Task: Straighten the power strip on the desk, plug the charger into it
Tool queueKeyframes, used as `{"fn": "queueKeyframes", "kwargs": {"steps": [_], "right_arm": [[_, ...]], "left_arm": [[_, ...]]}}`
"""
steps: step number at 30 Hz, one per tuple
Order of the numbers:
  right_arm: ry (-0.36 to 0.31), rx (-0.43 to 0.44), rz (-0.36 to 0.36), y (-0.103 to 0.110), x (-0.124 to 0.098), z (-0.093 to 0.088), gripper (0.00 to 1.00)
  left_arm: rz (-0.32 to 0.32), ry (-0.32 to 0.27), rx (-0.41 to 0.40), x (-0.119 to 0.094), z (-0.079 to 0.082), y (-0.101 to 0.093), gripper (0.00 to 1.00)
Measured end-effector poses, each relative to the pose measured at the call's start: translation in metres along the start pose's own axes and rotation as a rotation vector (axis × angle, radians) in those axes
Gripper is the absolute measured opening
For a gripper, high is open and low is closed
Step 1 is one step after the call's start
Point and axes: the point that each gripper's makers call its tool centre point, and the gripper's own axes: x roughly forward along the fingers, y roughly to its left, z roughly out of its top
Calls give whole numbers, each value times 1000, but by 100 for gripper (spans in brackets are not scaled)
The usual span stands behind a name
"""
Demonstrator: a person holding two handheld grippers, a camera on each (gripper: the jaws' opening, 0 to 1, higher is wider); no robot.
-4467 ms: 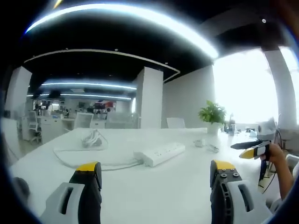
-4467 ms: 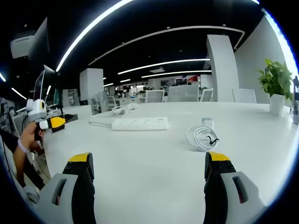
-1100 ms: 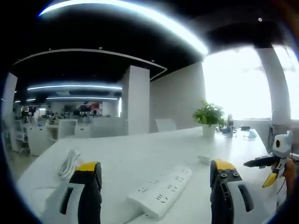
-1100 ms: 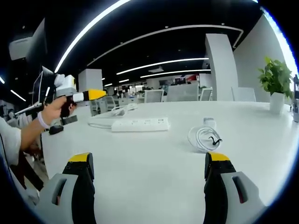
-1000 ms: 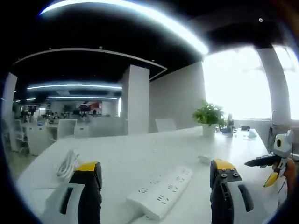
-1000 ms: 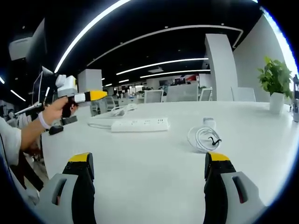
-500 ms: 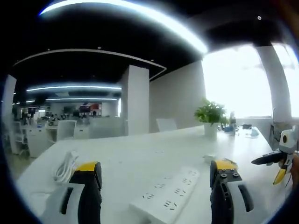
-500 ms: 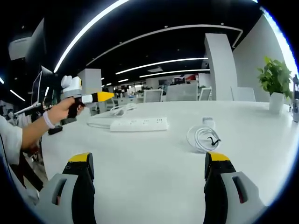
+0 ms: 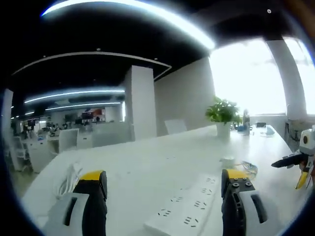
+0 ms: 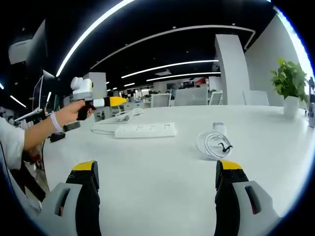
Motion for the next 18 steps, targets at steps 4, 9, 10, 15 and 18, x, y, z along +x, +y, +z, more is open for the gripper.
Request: {"fn": "queueKeyframes", "kwargs": {"steps": [4,9,10,15,18], "right_arm": [[0,3,-4,-3,0,-1,98],[3,3,-2,-2,1,-1,98],[3,3,-2,-2,1,-1,98],[-1,1,-5,-2,1,1,98],[-1,-1,-7,-2,1,2,98]], "left_arm": [[-1,17,14,6,-4,2,99],[-9,47,35,17,-5,6,99],[-12,55,37,19,-6,7,99],[-42,113,49,28,-9,6,99],[-64,138,49,29,-10,3,99]]}}
